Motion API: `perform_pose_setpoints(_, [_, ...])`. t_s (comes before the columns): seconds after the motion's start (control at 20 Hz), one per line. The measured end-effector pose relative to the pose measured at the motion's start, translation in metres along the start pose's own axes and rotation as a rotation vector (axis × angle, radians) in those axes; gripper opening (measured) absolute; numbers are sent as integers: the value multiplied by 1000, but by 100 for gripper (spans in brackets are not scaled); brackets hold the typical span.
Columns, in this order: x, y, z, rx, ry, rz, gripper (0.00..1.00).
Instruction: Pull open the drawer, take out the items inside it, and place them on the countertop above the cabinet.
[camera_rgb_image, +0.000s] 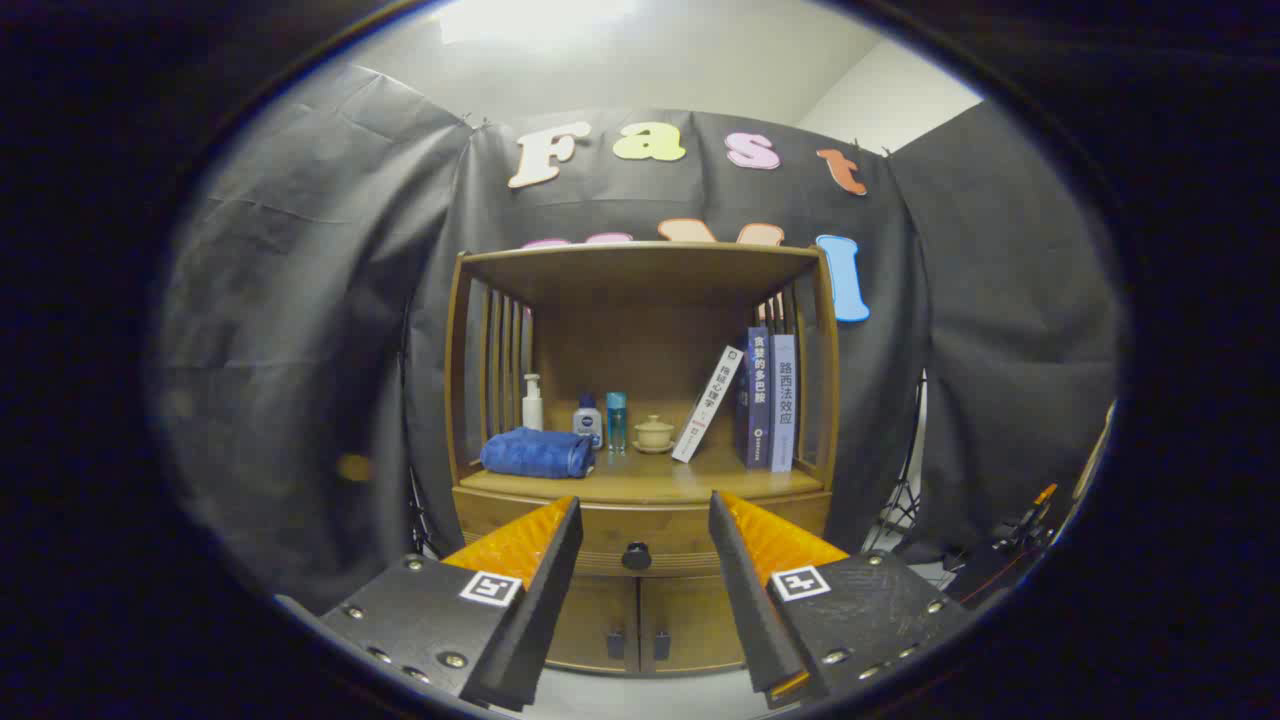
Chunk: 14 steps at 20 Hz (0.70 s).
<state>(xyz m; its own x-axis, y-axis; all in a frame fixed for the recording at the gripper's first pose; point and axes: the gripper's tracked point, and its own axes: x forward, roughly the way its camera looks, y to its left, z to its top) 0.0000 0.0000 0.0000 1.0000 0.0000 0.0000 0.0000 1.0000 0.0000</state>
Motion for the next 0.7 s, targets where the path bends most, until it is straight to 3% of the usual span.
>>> perform_pose_setpoints(0.7, [-4, -8, 6, 20, -10, -33, 76])
